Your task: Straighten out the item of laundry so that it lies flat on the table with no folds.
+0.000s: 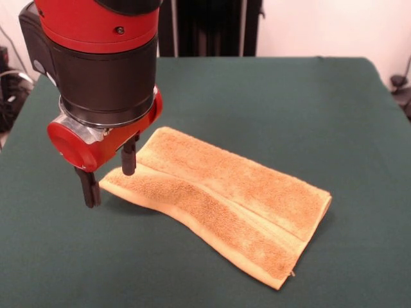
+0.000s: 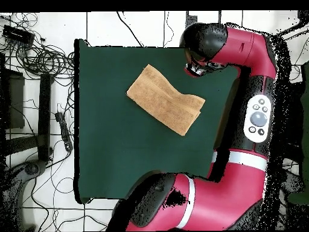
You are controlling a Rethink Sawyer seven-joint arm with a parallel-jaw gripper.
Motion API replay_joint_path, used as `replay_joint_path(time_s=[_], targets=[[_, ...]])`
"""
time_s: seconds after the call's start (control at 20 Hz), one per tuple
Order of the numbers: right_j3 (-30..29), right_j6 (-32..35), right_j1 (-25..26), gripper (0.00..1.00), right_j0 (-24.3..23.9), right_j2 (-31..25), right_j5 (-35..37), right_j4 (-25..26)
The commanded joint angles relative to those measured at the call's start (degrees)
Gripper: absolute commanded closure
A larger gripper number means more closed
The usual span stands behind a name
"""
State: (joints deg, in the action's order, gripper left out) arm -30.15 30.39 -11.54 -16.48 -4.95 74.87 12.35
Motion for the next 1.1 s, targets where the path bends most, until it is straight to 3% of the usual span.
replay_joint_path(time_s=[0.05,0.15,1.1], targets=[[-6.0,-4.8,3.5,0.0,2.8,-5.9,-1.8,1.0],[-4.2,-5.6,4.4,0.0,3.0,-6.5,-1.0,1.0],[-6.8,-3.9,4.1,0.0,3.1,-6.1,0.7,0.2]])
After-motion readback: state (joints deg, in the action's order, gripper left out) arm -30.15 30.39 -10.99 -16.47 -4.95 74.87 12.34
